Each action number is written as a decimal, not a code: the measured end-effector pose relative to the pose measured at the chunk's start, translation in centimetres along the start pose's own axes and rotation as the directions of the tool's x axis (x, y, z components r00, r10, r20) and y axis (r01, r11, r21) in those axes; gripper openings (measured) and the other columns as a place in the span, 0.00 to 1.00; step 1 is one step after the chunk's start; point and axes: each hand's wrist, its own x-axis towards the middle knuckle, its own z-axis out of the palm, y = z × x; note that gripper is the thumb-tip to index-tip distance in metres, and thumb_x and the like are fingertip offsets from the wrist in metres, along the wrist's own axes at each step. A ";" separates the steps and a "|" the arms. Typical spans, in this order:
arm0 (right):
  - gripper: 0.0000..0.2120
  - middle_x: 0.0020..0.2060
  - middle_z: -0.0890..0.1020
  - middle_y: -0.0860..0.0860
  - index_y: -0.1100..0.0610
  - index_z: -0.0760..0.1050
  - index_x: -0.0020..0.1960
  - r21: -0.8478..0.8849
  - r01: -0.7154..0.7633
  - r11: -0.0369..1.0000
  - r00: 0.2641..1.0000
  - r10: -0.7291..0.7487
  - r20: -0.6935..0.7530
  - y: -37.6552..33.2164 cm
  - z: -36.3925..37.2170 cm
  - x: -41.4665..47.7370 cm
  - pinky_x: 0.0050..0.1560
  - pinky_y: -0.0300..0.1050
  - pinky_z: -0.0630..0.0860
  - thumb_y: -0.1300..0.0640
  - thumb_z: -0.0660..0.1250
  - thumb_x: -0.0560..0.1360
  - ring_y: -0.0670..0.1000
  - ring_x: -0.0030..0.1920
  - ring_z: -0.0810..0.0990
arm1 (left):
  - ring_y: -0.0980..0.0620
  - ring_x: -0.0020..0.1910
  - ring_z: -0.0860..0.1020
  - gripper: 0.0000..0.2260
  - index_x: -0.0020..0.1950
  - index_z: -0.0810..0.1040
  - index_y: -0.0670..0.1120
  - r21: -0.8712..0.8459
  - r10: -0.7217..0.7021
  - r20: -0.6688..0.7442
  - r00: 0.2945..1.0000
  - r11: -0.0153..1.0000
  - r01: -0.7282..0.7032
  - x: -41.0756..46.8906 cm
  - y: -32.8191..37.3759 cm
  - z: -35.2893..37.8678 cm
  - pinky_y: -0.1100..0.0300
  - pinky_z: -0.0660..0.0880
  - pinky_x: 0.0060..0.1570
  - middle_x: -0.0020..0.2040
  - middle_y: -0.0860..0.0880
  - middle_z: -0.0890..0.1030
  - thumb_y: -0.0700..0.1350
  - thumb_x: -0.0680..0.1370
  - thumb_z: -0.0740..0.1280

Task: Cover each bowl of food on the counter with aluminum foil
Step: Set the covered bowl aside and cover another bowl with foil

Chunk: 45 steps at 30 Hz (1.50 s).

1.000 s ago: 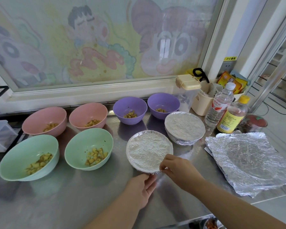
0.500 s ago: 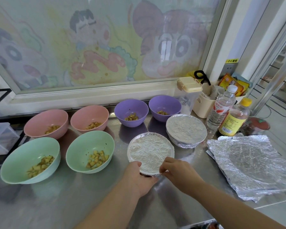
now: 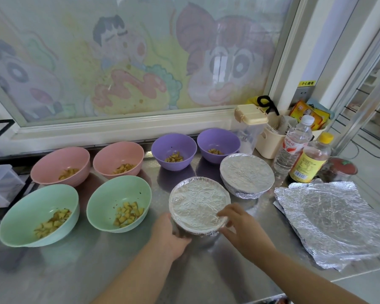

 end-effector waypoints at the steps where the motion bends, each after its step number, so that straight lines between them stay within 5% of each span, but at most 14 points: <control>1: 0.15 0.56 0.74 0.39 0.44 0.75 0.60 0.134 -0.097 0.986 0.988 0.112 -0.111 0.0 0.4 -0.4 0.48 0.35 0.76 0.55 0.74 0.76 0.42 0.45 0.81 | 0.43 0.44 0.74 0.05 0.46 0.74 0.43 0.002 0.039 -0.019 0.999 0.999 -0.039 0.5 0.4 -0.3 0.46 0.75 0.51 0.46 0.41 0.74 0.35 0.78 0.61; 3: 0.17 0.54 0.76 0.44 0.46 0.72 0.60 0.453 -0.342 0.824 0.876 0.453 -0.163 -1.0 1.2 -1.0 0.49 0.41 0.79 0.54 0.74 0.76 0.43 0.44 0.82 | 0.46 0.43 0.75 0.06 0.47 0.75 0.44 0.124 0.156 -0.017 0.988 0.980 -0.153 1.9 0.8 -0.9 0.49 0.76 0.51 0.47 0.43 0.76 0.34 0.78 0.61; 5: 0.08 0.49 0.78 0.48 0.53 0.75 0.53 0.685 -0.476 0.552 0.771 0.637 0.023 -1.6 3.2 -1.3 0.52 0.50 0.80 0.53 0.72 0.78 0.47 0.45 0.81 | 0.44 0.50 0.78 0.08 0.53 0.75 0.44 0.252 0.226 0.040 0.973 0.940 -0.229 3.1 0.7 -0.8 0.47 0.77 0.55 0.53 0.42 0.80 0.34 0.78 0.60; 8: 0.08 0.39 0.81 0.53 0.60 0.82 0.47 0.833 -0.491 0.255 0.732 0.639 0.236 -2.6 5.6 -1.4 0.46 0.52 0.75 0.56 0.69 0.80 0.51 0.40 0.79 | 0.43 0.55 0.82 0.17 0.60 0.77 0.50 0.376 0.231 0.113 0.966 0.890 -0.257 3.9 0.3 -0.3 0.42 0.78 0.57 0.56 0.45 0.83 0.34 0.77 0.58; 12: 0.08 0.35 0.79 0.57 0.65 0.80 0.50 0.904 -0.426 -0.014 0.682 0.652 0.332 -3.9 5.2 -0.4 0.47 0.52 0.75 0.62 0.64 0.82 0.55 0.39 0.78 | 0.44 0.54 0.82 0.21 0.61 0.77 0.52 0.413 0.237 0.107 0.966 0.873 -0.260 4.4 0.3 -0.2 0.42 0.80 0.54 0.56 0.47 0.84 0.32 0.78 0.55; 18: 0.06 0.41 0.77 0.60 0.68 0.75 0.50 0.879 -0.456 -0.139 0.622 0.657 0.427 -3.7 4.8 1.0 0.40 0.48 0.74 0.72 0.60 0.79 0.55 0.39 0.76 | 0.44 0.53 0.82 0.21 0.64 0.76 0.50 0.401 0.245 0.088 0.965 0.879 -0.260 4.4 0.2 -0.1 0.49 0.82 0.43 0.56 0.47 0.84 0.31 0.79 0.55; 23: 0.09 0.40 0.76 0.62 0.67 0.73 0.47 0.855 -0.497 -0.147 0.541 0.719 0.437 -3.1 4.5 3.1 0.36 0.50 0.72 0.76 0.57 0.77 0.58 0.38 0.75 | 0.47 0.49 0.81 0.21 0.62 0.76 0.50 0.394 0.260 0.054 0.964 0.882 -0.260 4.0 -0.2 0.3 0.52 0.80 0.41 0.52 0.49 0.83 0.30 0.80 0.54; 26: 0.14 0.45 0.80 0.65 0.68 0.76 0.51 0.877 -0.439 -0.193 0.538 0.726 0.429 -3.2 4.3 4.4 0.40 0.51 0.74 0.78 0.54 0.74 0.61 0.45 0.78 | 0.48 0.50 0.81 0.20 0.62 0.75 0.52 0.361 0.256 0.045 0.966 0.897 -0.254 4.3 -0.6 0.5 0.51 0.81 0.43 0.53 0.50 0.82 0.31 0.80 0.56; 32: 0.10 0.40 0.76 0.60 0.63 0.75 0.44 0.884 -0.467 -0.015 0.597 0.732 0.328 -2.5 3.6 6.6 0.34 0.46 0.69 0.73 0.58 0.78 0.53 0.36 0.73 | 0.47 0.58 0.79 0.25 0.68 0.72 0.52 0.394 0.251 0.055 0.966 0.884 -0.252 5.4 -0.7 1.0 0.53 0.81 0.44 0.61 0.51 0.79 0.30 0.77 0.59; 40: 0.05 0.44 0.78 0.57 0.62 0.76 0.51 0.866 -0.493 0.083 0.706 0.619 0.343 -2.3 4.3 7.6 0.38 0.44 0.73 0.65 0.61 0.82 0.51 0.39 0.75 | 0.48 0.63 0.74 0.27 0.73 0.67 0.54 0.417 0.278 0.054 0.959 0.866 -0.275 6.0 0.5 0.4 0.48 0.78 0.55 0.67 0.51 0.74 0.33 0.78 0.62; 42: 0.08 0.47 0.81 0.57 0.63 0.78 0.57 0.847 -0.503 0.171 0.742 0.589 0.322 -2.2 4.2 7.2 0.39 0.44 0.75 0.59 0.64 0.83 0.50 0.40 0.77 | 0.47 0.63 0.73 0.30 0.78 0.60 0.53 0.417 0.289 0.039 0.957 0.865 -0.278 5.9 0.7 -0.1 0.47 0.77 0.60 0.70 0.49 0.72 0.34 0.79 0.63; 45: 0.07 0.45 0.82 0.49 0.55 0.79 0.54 0.654 -0.499 0.569 0.822 0.550 0.149 -1.3 2.7 4.9 0.51 0.50 0.78 0.53 0.66 0.81 0.48 0.44 0.79 | 0.50 0.51 0.76 0.19 0.67 0.69 0.50 0.425 0.329 -0.054 0.943 0.862 -0.277 5.8 -0.3 -0.8 0.50 0.77 0.57 0.59 0.46 0.76 0.37 0.78 0.63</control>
